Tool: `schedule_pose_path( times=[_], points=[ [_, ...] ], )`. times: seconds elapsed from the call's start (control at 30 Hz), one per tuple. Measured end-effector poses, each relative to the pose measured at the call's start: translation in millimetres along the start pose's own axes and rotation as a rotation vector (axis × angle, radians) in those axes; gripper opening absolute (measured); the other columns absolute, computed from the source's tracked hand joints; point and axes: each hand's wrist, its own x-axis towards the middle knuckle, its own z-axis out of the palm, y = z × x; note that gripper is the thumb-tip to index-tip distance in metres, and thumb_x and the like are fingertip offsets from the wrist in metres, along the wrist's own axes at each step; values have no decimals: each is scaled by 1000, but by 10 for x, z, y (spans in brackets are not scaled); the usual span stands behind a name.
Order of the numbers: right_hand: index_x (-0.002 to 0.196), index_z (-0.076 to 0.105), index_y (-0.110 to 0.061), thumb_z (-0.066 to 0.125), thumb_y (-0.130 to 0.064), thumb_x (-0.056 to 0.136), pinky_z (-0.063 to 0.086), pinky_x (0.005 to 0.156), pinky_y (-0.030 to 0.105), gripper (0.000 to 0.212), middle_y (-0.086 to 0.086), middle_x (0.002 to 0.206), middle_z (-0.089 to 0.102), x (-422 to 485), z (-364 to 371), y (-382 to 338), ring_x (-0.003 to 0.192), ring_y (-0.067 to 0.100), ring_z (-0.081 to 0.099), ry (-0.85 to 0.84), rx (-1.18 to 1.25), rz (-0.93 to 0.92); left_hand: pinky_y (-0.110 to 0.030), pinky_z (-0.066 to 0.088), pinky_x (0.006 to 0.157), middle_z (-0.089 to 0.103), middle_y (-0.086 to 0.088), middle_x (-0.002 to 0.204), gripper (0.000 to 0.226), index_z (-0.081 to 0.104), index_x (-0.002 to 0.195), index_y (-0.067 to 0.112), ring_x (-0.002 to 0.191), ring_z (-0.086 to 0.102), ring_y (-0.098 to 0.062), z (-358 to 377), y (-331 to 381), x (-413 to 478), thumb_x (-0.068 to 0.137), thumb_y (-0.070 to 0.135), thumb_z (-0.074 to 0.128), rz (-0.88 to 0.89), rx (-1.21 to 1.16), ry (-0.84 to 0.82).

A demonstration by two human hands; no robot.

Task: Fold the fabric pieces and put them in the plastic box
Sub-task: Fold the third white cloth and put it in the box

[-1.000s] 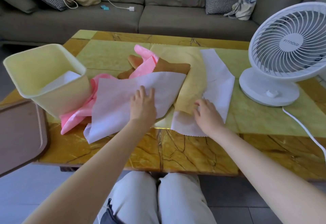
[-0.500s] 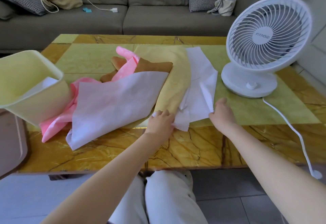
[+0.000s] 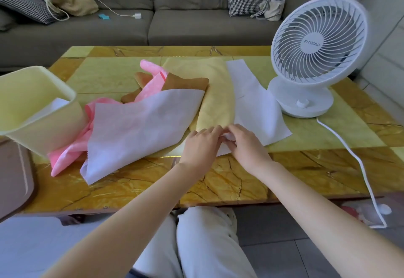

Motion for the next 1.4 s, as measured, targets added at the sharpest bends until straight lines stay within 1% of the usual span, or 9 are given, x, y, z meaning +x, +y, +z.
schedule_pose_path(
  times=[0.2, 0.37, 0.6, 0.7, 0.83, 0.97, 1.13, 1.3, 1.4],
  points=[
    [96, 66, -10, 42, 8, 86, 48, 72, 31, 32, 5, 91, 66, 2, -311, -44, 87, 22, 58, 121, 7, 51, -29, 33, 79, 58, 2, 108, 20, 51, 109, 17, 98, 54, -22, -53, -148, -7, 91, 12, 45, -151, -6, -98],
    [97, 67, -10, 44, 10, 83, 45, 71, 29, 34, 3, 94, 68, -61, -718, -47, 86, 18, 59, 349, -10, 46, -29, 33, 61, 61, -4, 95, 14, 55, 101, 12, 81, 56, -28, -210, -8, 162, 92, 15, 44, -283, -127, -29],
    [103, 68, -18, 50, -21, 95, 36, 64, 29, 20, 10, 98, 68, -310, -951, 343, 92, 31, 59, 222, -385, 369, -31, 33, 59, 60, -9, 84, 10, 57, 93, 5, 74, 54, -29, -427, 674, 135, 84, 3, 52, 99, -226, 216],
    [107, 68, -17, 49, -24, 96, 40, 67, 32, 23, 13, 103, 65, -531, -866, 479, 100, 34, 56, 113, -468, 440, -33, 37, 68, 57, -6, 87, 11, 56, 94, 8, 82, 54, -26, -225, 870, -63, 84, 10, 50, 166, -129, 68],
    [93, 67, -15, 48, -13, 94, 38, 63, 33, 19, 7, 87, 56, -788, -817, 564, 89, 31, 54, 91, -390, 429, -35, 41, 87, 49, -4, 111, 21, 47, 109, 12, 105, 48, -25, 24, 712, -237, 88, 13, 45, -64, -32, -247],
    [99, 68, -17, 42, 2, 88, 39, 78, 33, 34, 4, 102, 62, -872, -768, 510, 97, 27, 47, 117, -409, 347, -31, 37, 83, 51, -1, 106, 20, 47, 106, 15, 102, 51, -23, 75, 681, -368, 86, 16, 47, -24, -48, -330],
    [104, 68, -12, 45, 8, 85, 33, 83, 18, 36, 0, 108, 54, -722, -600, 60, 105, 15, 45, 156, -65, 94, -28, 39, 79, 45, 0, 118, 52, 37, 126, 14, 97, 52, -20, -29, 846, -415, 83, 31, 60, -27, -293, -120],
    [114, 57, -14, 58, 0, 86, 37, 88, 13, 31, -7, 115, 44, -684, -513, -123, 109, 4, 44, 259, 99, -55, -32, 37, 57, 56, 0, 83, 7, 50, 93, 13, 76, 56, -26, -334, 737, -220, 87, 8, 49, -156, -478, -3],
    [132, 39, -7, 64, -18, 88, 37, 93, 21, 53, 5, 131, 40, -755, -440, 80, 122, 14, 41, 273, 26, 157, -34, 43, 61, 58, -1, 79, 9, 57, 94, 10, 74, 53, -23, -468, 520, -202, 88, 9, 49, -237, -459, 80]
  ],
)
